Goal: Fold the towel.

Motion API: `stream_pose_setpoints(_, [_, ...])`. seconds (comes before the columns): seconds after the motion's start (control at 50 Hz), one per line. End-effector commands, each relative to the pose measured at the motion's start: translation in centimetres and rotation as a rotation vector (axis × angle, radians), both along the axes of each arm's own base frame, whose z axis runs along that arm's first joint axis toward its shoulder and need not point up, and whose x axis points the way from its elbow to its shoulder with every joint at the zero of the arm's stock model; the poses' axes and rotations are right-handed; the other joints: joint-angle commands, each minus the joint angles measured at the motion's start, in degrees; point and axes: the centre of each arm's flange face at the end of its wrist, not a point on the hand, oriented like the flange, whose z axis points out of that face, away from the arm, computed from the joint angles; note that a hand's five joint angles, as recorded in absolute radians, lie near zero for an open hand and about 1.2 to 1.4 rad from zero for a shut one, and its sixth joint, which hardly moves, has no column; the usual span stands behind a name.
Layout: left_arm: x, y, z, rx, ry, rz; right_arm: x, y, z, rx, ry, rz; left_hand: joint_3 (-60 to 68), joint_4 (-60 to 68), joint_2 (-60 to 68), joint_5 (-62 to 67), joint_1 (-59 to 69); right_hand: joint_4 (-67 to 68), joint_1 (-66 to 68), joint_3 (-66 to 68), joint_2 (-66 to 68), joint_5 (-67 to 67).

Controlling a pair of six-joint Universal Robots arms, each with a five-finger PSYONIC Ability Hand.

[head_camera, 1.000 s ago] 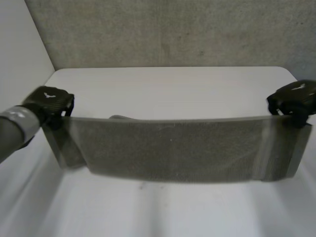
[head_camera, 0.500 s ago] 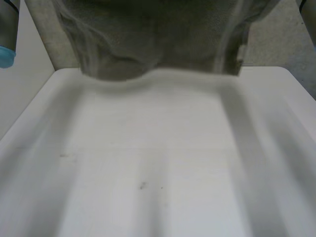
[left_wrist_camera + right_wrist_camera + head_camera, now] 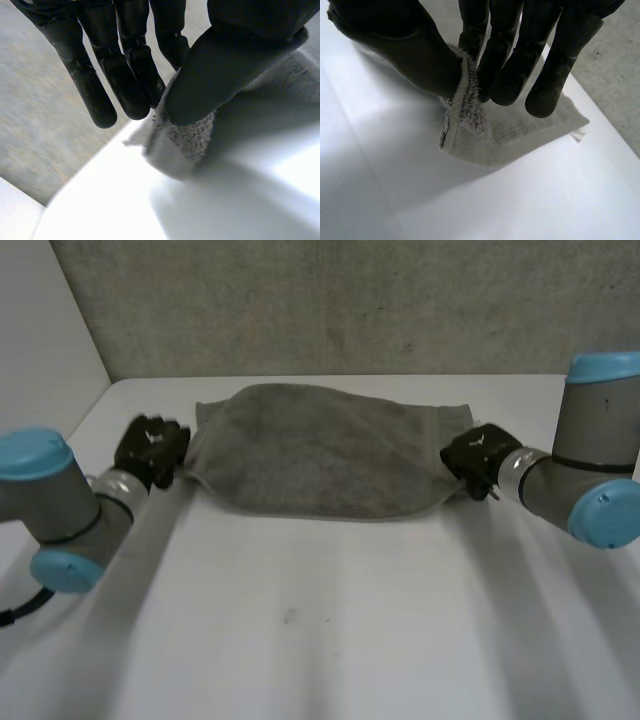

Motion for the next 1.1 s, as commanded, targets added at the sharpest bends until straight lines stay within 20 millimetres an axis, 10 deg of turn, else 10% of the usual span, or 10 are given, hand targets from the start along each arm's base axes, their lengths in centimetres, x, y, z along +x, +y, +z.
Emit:
stream_pose_setpoints(0.02, [1.4, 3.5, 0.1, 0.068, -0.116, -0.011, -2.8, 1.8, 3.4, -0.023, 0.001, -0.053, 10.3, 10.2, 10.2, 10.7, 10.8, 3.1, 4.4, 3.2, 3.6, 2.4])
stream_pose_setpoints(0.28, [5.1, 15.3, 7.2, 0.083, -0.155, -0.075, -10.6, 10.1, 8.9, 0.017, 0.178, -0.145, 10.3, 10.2, 10.2, 10.7, 10.8, 3.1, 4.4, 3.2, 3.6, 2.4])
stream_pose_setpoints(0.42, [5.1, 15.9, 6.7, 0.103, -0.155, -0.096, -10.8, 10.4, 9.5, -0.01, 0.184, -0.117, 10.3, 10.2, 10.2, 10.7, 10.8, 3.1, 4.4, 3.2, 3.6, 2.4])
stream_pose_setpoints(0.78, [-1.1, 0.8, 1.2, 0.09, -0.191, -0.09, -5.5, -2.9, 2.0, 0.014, 0.11, -0.127, 10.3, 10.2, 10.2, 10.7, 10.8, 3.1, 4.4, 3.2, 3.6, 2.4])
stream_pose_setpoints(1.1, [-3.8, -6.4, -1.1, -0.007, -0.189, -0.014, -3.4, -9.0, -0.1, -0.166, 0.099, -0.184, 10.3, 10.2, 10.2, 10.7, 10.8, 3.1, 4.4, 3.2, 3.6, 2.4])
